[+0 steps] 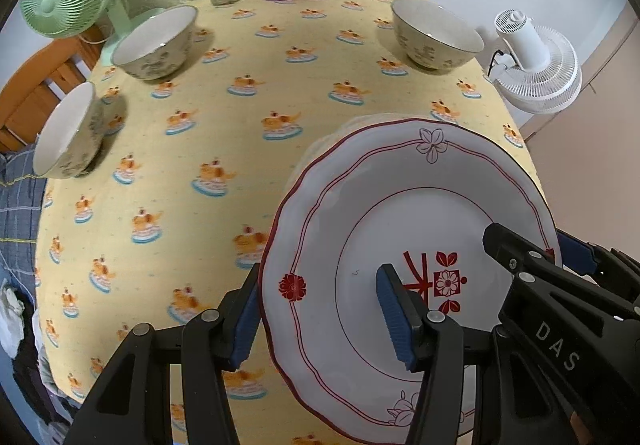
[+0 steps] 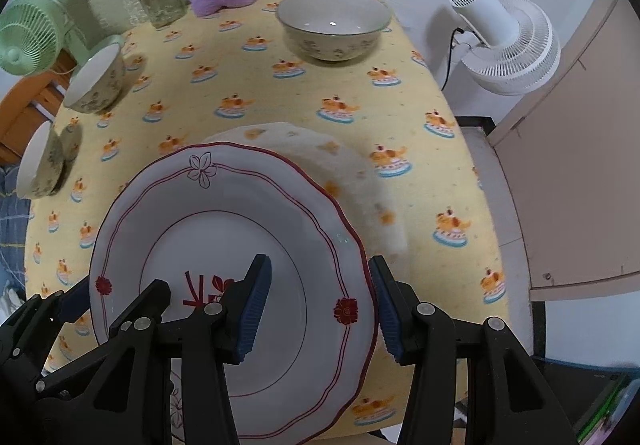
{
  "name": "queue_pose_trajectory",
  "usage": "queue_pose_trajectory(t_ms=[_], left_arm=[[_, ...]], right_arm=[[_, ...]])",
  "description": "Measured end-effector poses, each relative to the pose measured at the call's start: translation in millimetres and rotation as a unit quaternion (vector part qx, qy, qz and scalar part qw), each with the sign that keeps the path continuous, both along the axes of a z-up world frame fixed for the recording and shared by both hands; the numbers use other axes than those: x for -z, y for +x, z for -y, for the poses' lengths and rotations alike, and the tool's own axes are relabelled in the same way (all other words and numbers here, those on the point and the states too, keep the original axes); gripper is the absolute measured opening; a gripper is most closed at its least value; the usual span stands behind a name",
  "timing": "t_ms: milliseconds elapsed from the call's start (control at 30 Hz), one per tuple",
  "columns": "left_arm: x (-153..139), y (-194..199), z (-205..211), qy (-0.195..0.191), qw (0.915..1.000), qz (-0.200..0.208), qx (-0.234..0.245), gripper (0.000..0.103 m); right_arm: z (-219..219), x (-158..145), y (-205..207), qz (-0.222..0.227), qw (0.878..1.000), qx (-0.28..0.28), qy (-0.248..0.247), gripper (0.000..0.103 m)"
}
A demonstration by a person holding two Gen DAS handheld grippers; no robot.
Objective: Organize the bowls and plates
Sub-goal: 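Lower the red-rimmed plate with both tools onto the flowered plate stack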
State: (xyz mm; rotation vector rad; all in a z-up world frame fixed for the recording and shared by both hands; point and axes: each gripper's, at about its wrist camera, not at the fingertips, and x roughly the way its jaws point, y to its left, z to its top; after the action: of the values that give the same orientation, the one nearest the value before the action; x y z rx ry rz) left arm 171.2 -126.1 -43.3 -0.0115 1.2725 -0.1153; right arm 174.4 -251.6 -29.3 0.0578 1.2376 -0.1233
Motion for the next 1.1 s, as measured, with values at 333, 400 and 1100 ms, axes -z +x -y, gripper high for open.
queue_pose_trajectory(t_ms=[333,400,1100], left_arm=[[22,14,33,-0.014,0.9995,-0.023,-0.017,0.057],[24,15,36,-0.013,0.9994,-0.025,-0.020,0.057],[27,24,52,0.069,0.9973,-0.015,-0.023,0.059]], right_arm=[[37,17,16,-0.019,1.000,-0.009,-0.006,0.053],[40,20,19,-0.021,1.000,-0.012,-0.006,0.053],[54,23,29,-0.024,0.998,-0.011,0.054,0.047]])
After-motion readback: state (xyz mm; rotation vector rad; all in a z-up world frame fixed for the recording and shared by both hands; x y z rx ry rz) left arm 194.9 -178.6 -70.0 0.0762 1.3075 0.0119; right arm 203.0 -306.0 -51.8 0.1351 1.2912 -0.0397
